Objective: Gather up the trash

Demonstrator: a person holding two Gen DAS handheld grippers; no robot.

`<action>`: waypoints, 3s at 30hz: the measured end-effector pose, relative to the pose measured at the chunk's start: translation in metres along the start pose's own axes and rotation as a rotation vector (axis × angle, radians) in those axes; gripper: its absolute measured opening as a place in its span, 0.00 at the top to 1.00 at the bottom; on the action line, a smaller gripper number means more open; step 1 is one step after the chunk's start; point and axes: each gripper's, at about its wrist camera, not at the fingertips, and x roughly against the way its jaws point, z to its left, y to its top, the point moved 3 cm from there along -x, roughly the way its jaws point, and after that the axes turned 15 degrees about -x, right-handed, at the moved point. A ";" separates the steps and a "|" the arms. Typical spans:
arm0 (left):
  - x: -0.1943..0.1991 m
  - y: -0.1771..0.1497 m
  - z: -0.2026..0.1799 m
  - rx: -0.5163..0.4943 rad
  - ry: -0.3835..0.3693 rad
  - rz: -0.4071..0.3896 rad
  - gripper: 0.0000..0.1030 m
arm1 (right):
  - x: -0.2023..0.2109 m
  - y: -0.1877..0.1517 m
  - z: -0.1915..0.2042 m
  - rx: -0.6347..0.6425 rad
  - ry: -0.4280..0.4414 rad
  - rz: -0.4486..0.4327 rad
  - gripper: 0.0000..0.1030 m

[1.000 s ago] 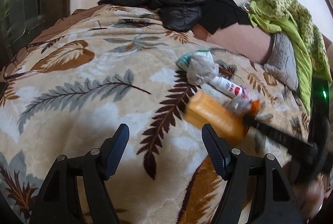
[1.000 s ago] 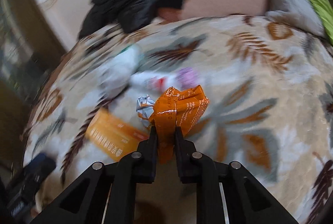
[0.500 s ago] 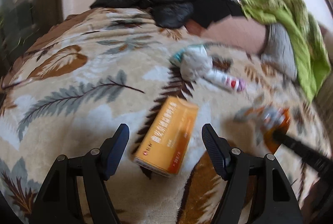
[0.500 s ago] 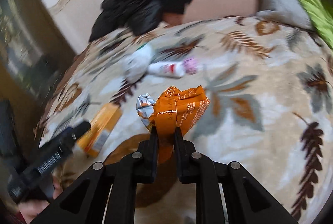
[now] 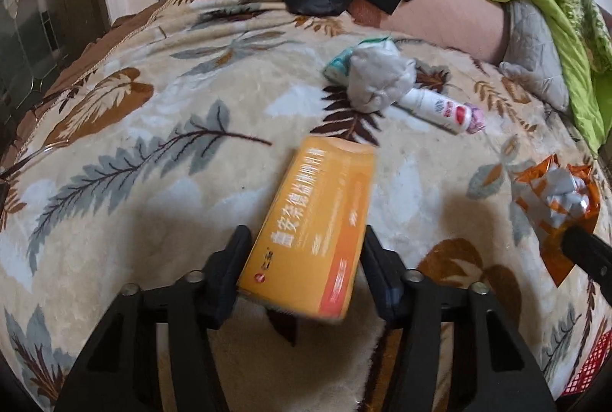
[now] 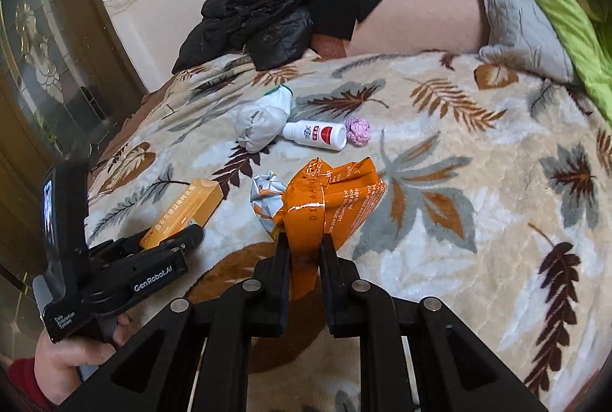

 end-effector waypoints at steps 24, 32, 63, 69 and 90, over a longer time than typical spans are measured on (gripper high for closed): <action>0.044 0.011 -0.017 -0.016 -0.089 -0.203 0.56 | 0.016 -0.005 0.004 0.050 -0.064 -0.105 0.85; 0.052 0.011 -0.030 -0.108 0.014 -0.237 0.56 | 0.016 -0.005 0.007 0.057 -0.050 -0.105 0.85; 0.054 0.010 -0.040 -0.174 0.072 -0.249 0.56 | 0.013 -0.002 0.001 0.027 -0.055 -0.097 0.85; 0.054 0.010 -0.040 -0.174 0.072 -0.248 0.56 | 0.015 -0.001 -0.003 0.025 -0.057 -0.099 0.85; 0.055 0.011 -0.040 -0.173 0.069 -0.249 0.56 | 0.016 -0.001 -0.005 0.020 -0.075 -0.101 0.85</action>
